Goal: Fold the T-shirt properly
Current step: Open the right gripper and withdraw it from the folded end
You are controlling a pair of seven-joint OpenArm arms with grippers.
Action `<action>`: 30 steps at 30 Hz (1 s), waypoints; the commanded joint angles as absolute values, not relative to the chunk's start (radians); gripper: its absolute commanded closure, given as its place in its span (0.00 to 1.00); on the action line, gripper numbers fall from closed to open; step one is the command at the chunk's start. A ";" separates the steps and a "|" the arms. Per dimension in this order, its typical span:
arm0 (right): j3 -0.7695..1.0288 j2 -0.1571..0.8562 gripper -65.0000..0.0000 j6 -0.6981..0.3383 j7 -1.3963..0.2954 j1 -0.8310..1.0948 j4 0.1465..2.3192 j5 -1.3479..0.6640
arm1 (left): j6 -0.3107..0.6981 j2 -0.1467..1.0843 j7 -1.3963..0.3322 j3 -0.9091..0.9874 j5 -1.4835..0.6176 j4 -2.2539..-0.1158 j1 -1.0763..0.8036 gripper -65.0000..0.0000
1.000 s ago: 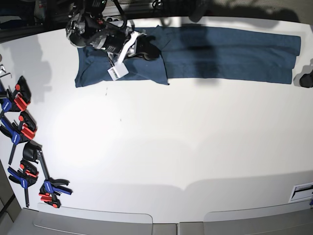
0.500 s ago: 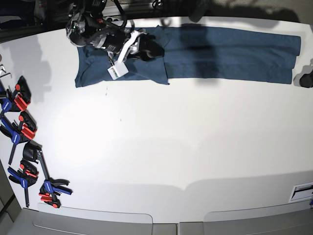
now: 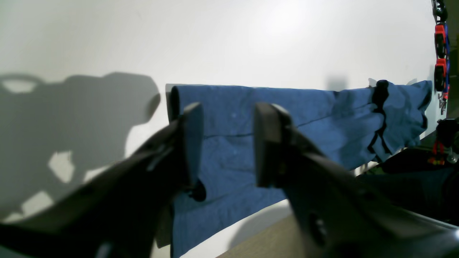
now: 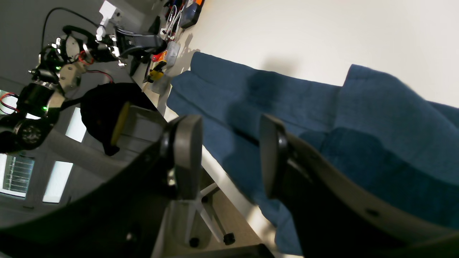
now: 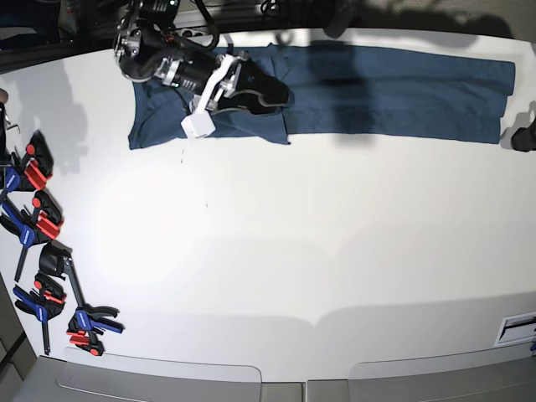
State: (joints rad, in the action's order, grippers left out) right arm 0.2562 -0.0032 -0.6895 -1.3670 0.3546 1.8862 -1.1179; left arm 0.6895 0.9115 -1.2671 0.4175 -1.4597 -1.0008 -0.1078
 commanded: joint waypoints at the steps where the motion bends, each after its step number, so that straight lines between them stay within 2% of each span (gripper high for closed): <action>1: 0.262 -0.002 0.62 -0.698 -1.351 0.336 1.906 -1.127 | 0.698 0.944 -1.256 0.426 -1.484 -1.012 -0.101 0.63; 10: 0.426 0.009 0.62 -0.698 -1.348 0.221 1.906 -1.096 | 0.698 0.863 -1.255 0.426 -1.481 -1.012 -0.118 0.63; 18: 0.596 0.134 0.62 -0.698 -1.343 0.200 1.905 -1.095 | 0.698 0.767 -1.113 0.426 -1.347 -1.012 -0.171 0.52; 24: 0.721 0.207 0.62 -0.698 -1.332 0.200 1.905 -1.096 | 0.698 0.763 -1.060 0.440 -1.324 -1.013 -0.180 0.52; 30: 0.759 0.239 0.62 -0.698 -1.323 0.200 1.905 -1.096 | 0.698 0.763 -1.053 0.580 -1.316 -1.013 -0.181 0.52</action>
